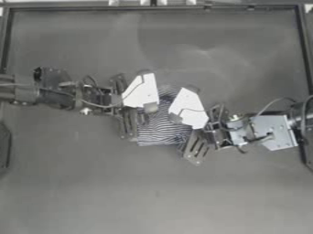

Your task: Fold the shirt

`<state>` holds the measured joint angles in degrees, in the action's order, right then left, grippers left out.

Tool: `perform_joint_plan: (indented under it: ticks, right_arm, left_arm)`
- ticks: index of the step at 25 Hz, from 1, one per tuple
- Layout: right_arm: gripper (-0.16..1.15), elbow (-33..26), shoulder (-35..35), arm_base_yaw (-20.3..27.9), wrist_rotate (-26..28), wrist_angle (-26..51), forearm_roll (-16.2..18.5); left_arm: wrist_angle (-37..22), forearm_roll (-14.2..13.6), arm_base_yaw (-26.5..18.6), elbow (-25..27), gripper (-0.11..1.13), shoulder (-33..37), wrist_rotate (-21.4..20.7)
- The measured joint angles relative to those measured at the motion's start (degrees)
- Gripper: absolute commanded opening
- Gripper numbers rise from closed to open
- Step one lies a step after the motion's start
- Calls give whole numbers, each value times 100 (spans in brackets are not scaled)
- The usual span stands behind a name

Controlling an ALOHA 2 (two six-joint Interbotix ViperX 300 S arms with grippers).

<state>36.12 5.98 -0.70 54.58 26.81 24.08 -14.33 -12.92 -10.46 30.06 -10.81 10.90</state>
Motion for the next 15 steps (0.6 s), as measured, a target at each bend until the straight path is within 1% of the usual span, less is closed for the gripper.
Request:
perform_joint_plan:
  ticks: [6, 15]
  right_arm:
    - [101, 0, -413, -70, 9, 88, -35]
    - [101, 0, -729, -264, 9, 185, -79]
  left_arm:
    - [-53, 9, 70, -70, 78, -9, 0]
    - [-114, 26, 431, -255, 78, -18, 35]
